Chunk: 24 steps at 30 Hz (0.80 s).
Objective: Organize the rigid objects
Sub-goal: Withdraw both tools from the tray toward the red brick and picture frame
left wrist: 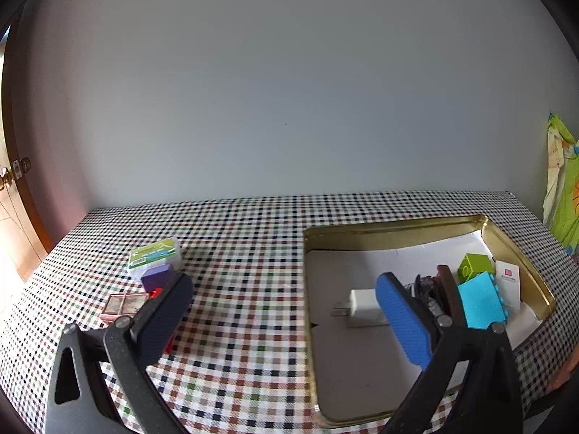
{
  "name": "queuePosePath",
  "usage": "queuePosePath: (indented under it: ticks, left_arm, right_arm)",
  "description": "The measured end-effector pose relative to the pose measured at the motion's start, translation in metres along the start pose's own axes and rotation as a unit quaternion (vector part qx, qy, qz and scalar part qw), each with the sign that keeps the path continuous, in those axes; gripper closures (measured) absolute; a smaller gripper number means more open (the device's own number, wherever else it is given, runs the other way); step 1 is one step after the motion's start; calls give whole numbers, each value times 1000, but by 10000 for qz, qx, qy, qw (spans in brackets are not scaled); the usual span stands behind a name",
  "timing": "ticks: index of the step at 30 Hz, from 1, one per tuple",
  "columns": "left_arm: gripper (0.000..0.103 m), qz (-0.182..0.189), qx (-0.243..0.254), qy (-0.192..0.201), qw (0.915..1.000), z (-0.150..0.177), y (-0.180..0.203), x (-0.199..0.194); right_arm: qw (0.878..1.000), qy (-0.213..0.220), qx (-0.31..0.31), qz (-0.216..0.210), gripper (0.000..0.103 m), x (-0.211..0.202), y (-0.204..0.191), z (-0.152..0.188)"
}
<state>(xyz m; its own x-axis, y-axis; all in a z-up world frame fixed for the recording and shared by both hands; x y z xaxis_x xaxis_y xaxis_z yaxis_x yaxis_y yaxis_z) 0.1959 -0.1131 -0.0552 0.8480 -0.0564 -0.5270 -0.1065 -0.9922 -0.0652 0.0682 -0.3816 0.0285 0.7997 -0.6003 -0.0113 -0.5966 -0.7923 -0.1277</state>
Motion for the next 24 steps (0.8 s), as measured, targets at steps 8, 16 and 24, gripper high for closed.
queuePosePath:
  ticks: [8, 16, 24]
  left_arm:
    - [0, -196, -52, -22, 9998, 7, -27, 2]
    - [0, -361, 23, 75, 9993, 9, -52, -2]
    - [0, -496, -171, 118, 9986, 10, -93, 1]
  right_arm:
    - [9971, -410, -289, -572, 14, -5, -41, 16]
    - [9918, -711, -85, -1061, 14, -25, -90, 25]
    - [9836, -1000, -144, -1496, 14, -43, -147, 47]
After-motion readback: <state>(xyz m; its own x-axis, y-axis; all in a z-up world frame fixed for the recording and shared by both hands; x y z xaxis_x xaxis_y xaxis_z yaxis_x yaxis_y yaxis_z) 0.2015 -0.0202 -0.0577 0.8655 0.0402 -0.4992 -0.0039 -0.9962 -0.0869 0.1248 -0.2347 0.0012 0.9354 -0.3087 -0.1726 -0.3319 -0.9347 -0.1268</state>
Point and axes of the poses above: each gripper's, at about its wrist camera, not at the fingertips, and x roughly the way its jaws point, y to its right, z to its underside, the point moved 9 cm from there along x, roughly the way its jaws point, and after that the axes turned 3 degrees about -y, right-handed, at the moved point
